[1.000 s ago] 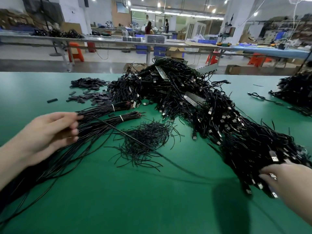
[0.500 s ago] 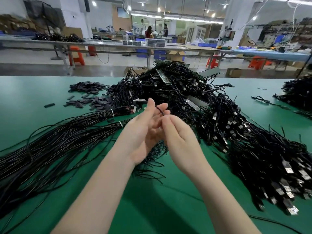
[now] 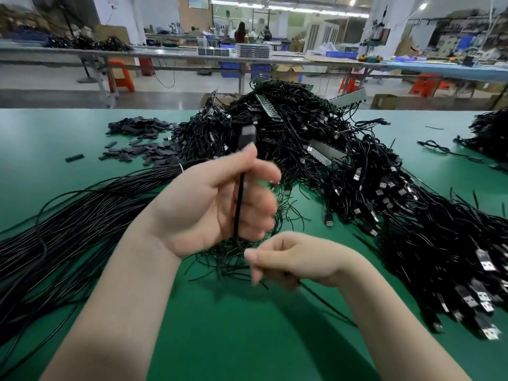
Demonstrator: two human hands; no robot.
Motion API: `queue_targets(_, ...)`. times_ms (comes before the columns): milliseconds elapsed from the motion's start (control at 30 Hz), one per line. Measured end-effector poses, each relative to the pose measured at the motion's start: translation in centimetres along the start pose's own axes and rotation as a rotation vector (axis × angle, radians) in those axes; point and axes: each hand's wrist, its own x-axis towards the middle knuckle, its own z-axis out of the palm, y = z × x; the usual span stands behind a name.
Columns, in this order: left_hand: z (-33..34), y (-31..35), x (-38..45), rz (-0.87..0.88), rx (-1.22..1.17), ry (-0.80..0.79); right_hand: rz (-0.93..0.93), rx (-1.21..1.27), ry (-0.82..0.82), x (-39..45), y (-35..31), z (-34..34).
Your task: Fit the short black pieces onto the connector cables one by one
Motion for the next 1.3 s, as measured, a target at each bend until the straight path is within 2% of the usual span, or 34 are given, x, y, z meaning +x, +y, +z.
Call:
queue_targets(67, -0.3, -0.6, -0.1, -0.126, 0.260, -0.065, 0.024, 0.077, 0.234, -0.5, -0.2, -1.1)
queue_targets(133, -0.5, -1.7, 0.4, -0.288, 0.488, -0.050, -0.031, 0.104, 0.424, -1.6, -1.0, -2.2)
queue_targets(167, -0.5, -2.2, 0.8, -0.336, 0.529, -0.018, -0.067, 0.088, 0.492, -2.1, -1.5, -2.6)
queue_targets(233, -0.6, -3.0, 1.6, -0.301, 0.494, 0.076, -0.162, 0.098, 0.547, -2.9, -2.5, -2.5)
queue_targets(300, -0.7, -3.2, 2.3, -0.157, 0.296, 0.189, -0.296, 0.182, 0.491, -3.1, -3.1, -1.7)
queue_targets(367, -0.8, -2.6, 2.5, -0.009, 0.027, 0.245, -0.387, 0.284, 0.305, -2.6, -3.0, -0.6)
queue_targets(433, -0.9, -1.7, 2.3, 0.077, -0.152, 0.225, -0.316, 0.299, 0.075, -1.5, -1.9, 0.1)
queue_targets(500, -0.8, -0.9, 1.6, 0.106, -0.220, 0.130, -0.137, 0.168, 0.012, -0.6, -0.3, 0.1)
queue_targets(533, -0.7, -0.6, 1.1, 0.096, -0.188, 0.091, -0.054, 0.093, 0.066, -0.3, 0.3, -0.2)
queue_targets(600, -0.5, -0.5, 0.2, 0.010, 0.013, 0.007, 0.037, -0.013, 0.284, -0.6, 0.5, -1.4)
queue_targets(667, -0.3, -1.0, 0.0, -0.179, 0.330, -0.083, -0.009, -0.025, 0.508, -1.6, 0.0, -2.5)
queue_targets(733, 0.1, -1.9, 0.7, -0.301, 0.488, -0.034, -0.139, 0.049, 0.631, -2.5, -0.9, -3.2)
queue_targets(767, 0.2, -2.3, 1.2, -0.281, 0.457, 0.052, -0.226, 0.093, 0.628, -3.0, -1.5, -3.1)
queue_targets(833, 0.4, -2.6, 2.1, -0.129, 0.210, 0.203, -0.402, 0.174, 0.495, -3.4, -2.9, -2.1)
queue_targets(900, 0.5, -2.0, 2.3, 0.047, -0.097, 0.190, -0.449, 0.251, 0.257, -3.1, -3.0, -1.0)
queue_targets(967, 0.4, -1.2, 1.9, 0.157, -0.314, 0.082, -0.319, 0.248, 0.026, -2.4, -2.0, -0.5)
queue_targets(1033, 0.7, -0.6, 1.1, 0.152, -0.315, -0.041, -0.132, 0.169, -0.015, -1.6, -0.5, -0.8)
queue_targets(1100, 0.6, -0.6, 0.4, 0.048, -0.100, -0.117, -0.007, 0.063, 0.172, -1.4, 0.2, -1.8)
queue_targets(1200, 0.1, -1.4, 0.2, -0.177, 0.463, -0.119, -0.043, -0.004, 0.544, -2.2, -0.1, -3.4)
queue_targets(1233, 0.1, -1.8, 0.5, -0.226, 0.557, -0.066, -0.090, 0.023, 0.613, -2.5, -0.4, -3.7)
queue_targets(1300, 0.4, -2.8, 1.7, -0.207, 0.507, 0.101, -0.204, 0.069, 0.617, -3.0, -1.5, -3.2)
